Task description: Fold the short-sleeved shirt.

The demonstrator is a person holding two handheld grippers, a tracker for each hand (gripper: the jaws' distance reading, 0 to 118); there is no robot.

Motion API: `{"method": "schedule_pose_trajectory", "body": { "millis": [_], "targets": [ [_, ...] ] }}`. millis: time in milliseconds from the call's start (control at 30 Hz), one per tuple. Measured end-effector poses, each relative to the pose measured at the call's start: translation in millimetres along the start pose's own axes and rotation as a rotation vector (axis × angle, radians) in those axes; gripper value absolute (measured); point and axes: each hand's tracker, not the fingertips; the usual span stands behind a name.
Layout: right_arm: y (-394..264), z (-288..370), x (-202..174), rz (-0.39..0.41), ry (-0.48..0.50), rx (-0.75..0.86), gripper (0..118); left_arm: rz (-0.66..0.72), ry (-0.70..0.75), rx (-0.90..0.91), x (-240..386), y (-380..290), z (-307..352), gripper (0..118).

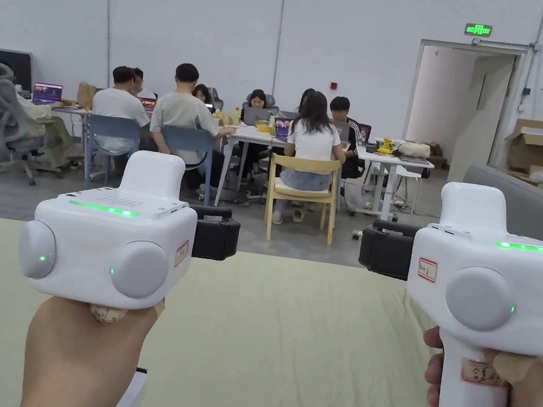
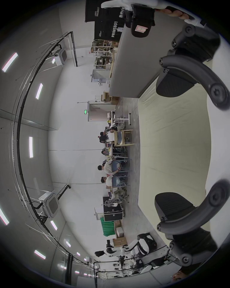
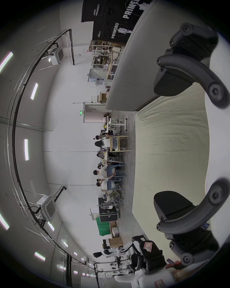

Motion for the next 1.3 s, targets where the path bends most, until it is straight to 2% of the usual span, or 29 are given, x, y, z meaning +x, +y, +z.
{"method": "schedule_pose_trajectory", "body": {
  "millis": [1300],
  "targets": [
    [2.7, 0.7, -8.6, -0.006, 0.021, 0.001, 118, 0.054, -0.033, -0.006, -7.6, 5.0, 3.9, 118]
  ]
}}
